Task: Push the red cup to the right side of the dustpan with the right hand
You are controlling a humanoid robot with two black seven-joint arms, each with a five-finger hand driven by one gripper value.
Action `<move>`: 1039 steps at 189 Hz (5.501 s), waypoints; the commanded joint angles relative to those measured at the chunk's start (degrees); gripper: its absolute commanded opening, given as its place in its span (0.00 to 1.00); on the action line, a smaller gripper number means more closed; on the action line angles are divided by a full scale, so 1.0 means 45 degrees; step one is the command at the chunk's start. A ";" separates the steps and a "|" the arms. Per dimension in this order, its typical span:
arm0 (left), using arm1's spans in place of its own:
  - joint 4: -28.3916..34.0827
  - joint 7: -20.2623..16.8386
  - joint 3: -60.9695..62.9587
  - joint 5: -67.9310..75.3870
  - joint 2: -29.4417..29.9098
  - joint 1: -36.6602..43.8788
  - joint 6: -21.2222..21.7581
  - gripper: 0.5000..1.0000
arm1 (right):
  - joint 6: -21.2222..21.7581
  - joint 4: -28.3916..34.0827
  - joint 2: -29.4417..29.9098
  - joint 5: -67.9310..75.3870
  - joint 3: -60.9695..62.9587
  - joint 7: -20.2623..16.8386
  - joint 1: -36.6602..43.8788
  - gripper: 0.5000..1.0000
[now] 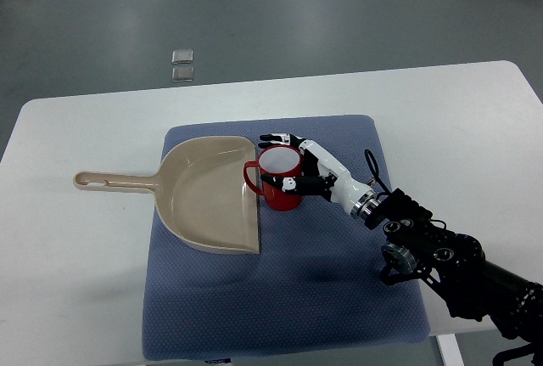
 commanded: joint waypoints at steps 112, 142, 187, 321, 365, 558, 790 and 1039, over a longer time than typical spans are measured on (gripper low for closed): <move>0.0000 0.0000 0.0000 0.0000 0.0000 -0.0001 0.0002 1.00 | -0.0497 0.0021 -0.0001 -0.0176 -0.0311 0.0000 0.0018 0.48; 0.0000 0.0000 0.0000 0.0000 0.0000 -0.0001 0.0002 1.00 | -0.0575 0.0001 -0.0001 -0.0293 -0.0311 0.0000 0.0057 0.49; 0.0000 0.0000 0.0000 0.0000 0.0000 -0.0001 0.0002 1.00 | -0.0829 0.0001 -0.0001 -0.0371 -0.0604 0.0000 0.0193 0.49; 0.0000 0.0000 0.0000 0.0000 0.0000 -0.0001 0.0002 1.00 | -0.0771 0.0314 -0.0001 -0.0215 -0.0760 0.0000 0.0330 0.48; 0.0000 0.0000 0.0000 0.0000 0.0000 -0.0001 0.0002 1.00 | -0.0536 0.0372 -0.0001 -0.0176 -0.1092 0.0000 0.0330 0.49; 0.0000 0.0000 0.0000 0.0000 0.0000 -0.0001 0.0002 1.00 | -0.0634 0.0411 -0.0001 -0.0156 -0.1209 0.0000 0.0193 0.83; 0.0000 0.0000 0.0000 0.0000 0.0000 -0.0001 0.0002 1.00 | -0.0575 0.1095 -0.0001 -0.0234 -0.1170 0.0000 -0.0158 0.82; 0.0000 0.0000 0.0000 0.0000 0.0000 -0.0001 0.0002 1.00 | -0.0048 0.0978 -0.1680 -0.0117 -0.1073 0.0000 -0.0432 0.82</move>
